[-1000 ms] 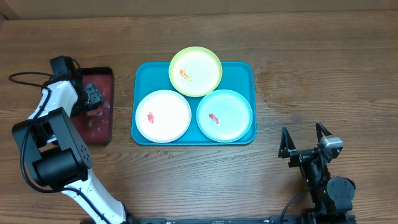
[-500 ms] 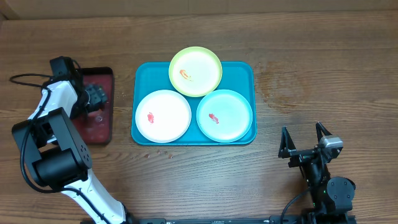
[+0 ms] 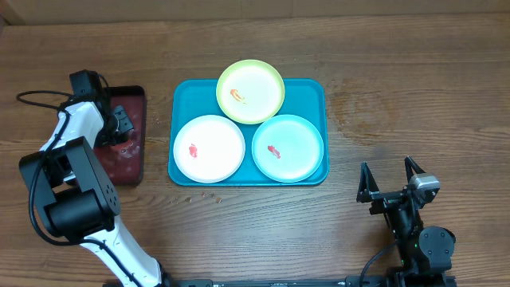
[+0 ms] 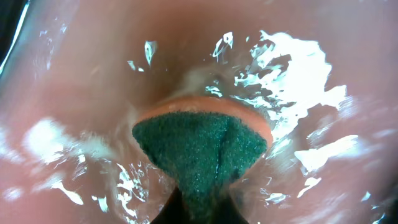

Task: Clean dirty plates on tray and stack at the side
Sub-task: 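Dip and rub the held sponge in the water with the left gripper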

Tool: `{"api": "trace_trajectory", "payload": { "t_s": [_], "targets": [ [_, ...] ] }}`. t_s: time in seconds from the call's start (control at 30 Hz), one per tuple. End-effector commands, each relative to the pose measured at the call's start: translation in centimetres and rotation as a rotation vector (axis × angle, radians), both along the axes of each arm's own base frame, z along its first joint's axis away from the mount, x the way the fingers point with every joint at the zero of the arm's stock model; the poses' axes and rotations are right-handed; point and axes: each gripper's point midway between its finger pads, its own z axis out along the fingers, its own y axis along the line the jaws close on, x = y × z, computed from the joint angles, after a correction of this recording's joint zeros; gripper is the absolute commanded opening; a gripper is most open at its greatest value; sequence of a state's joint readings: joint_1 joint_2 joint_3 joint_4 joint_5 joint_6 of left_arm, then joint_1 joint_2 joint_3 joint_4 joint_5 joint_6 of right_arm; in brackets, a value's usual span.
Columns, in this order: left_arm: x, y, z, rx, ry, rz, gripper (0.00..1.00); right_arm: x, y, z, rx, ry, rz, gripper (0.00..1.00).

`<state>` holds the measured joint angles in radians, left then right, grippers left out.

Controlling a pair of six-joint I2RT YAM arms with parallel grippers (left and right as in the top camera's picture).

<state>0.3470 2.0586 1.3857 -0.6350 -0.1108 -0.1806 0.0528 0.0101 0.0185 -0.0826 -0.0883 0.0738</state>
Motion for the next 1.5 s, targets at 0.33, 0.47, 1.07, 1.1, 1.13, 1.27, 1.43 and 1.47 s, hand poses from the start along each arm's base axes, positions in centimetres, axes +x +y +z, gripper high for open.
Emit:
{"api": "trace_trajectory", "payload": {
  "t_s": [0.33, 0.47, 1.07, 1.1, 1.13, 1.27, 1.43, 1.47],
  "targets": [
    [2.7, 0.6, 12.7, -0.01, -0.094, 0.012, 0.04, 0.1, -0.2, -0.2, -0.003, -0.002, -0.012, 1.0],
    [2.2, 0.2, 11.1, -0.033, -0.064, 0.01, 0.04, 0.1, -0.2, -0.2, -0.003, -0.002, -0.012, 1.0],
    [3.4, -1.6, 16.6, -0.13, -0.144, -0.028, 0.04, 0.1, -0.2, -0.2, -0.003, -0.002, -0.012, 1.0],
    [3.4, -1.8, 17.1, -0.139, -0.151, -0.032, 0.04, 0.1, -0.2, -0.2, -0.003, -0.002, -0.013, 1.0],
    [3.3, -2.0, 17.3, -0.142, -0.155, -0.034, 0.04, 0.1, -0.2, -0.2, -0.003, -0.002, -0.013, 1.0],
    [2.7, -1.8, 15.2, -0.132, -0.099, -0.024, 0.04, 0.1, -0.2, -0.2, -0.003, -0.002, -0.013, 1.0],
    [1.6, -2.2, 9.4, -0.163, -0.022, 0.001, 0.05, 0.1, -0.2, -0.2, -0.003, -0.002, -0.013, 1.0],
    [1.3, -2.3, 8.4, -0.17, -0.007, 0.011, 0.04, 0.1, -0.2, -0.2, -0.003, -0.002, -0.013, 1.0]
  ]
}}
